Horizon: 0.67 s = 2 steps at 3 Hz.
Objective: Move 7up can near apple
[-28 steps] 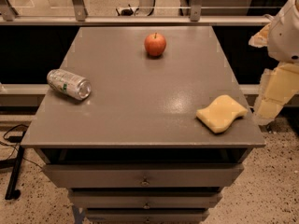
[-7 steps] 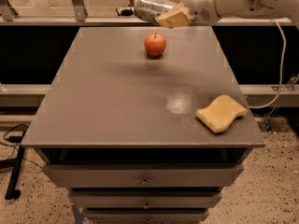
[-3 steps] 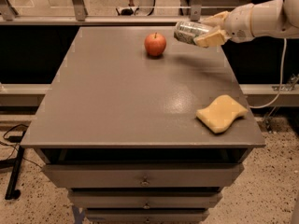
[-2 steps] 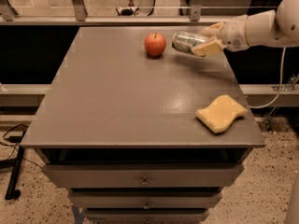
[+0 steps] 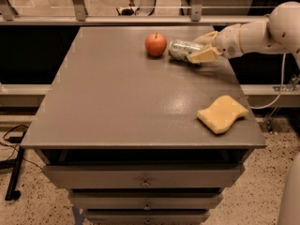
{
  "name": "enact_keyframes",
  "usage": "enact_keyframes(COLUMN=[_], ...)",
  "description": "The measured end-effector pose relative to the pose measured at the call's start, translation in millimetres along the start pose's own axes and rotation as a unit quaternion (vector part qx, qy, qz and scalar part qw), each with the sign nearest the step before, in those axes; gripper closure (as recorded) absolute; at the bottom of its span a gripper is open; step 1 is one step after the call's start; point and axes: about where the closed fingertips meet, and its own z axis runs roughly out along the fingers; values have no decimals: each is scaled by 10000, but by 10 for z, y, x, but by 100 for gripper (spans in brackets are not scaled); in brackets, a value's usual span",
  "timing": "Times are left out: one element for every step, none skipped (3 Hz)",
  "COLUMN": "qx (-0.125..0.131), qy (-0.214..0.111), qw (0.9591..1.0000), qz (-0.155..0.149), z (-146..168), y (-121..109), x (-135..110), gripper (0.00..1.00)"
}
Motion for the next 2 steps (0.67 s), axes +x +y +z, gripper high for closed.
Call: enact_keyframes(qx=[-107, -169], qy=[44, 120], qw=[9999, 9997], qz=[55, 99], z=[80, 108], y=[28, 50], x=[25, 49], gripper=[84, 53])
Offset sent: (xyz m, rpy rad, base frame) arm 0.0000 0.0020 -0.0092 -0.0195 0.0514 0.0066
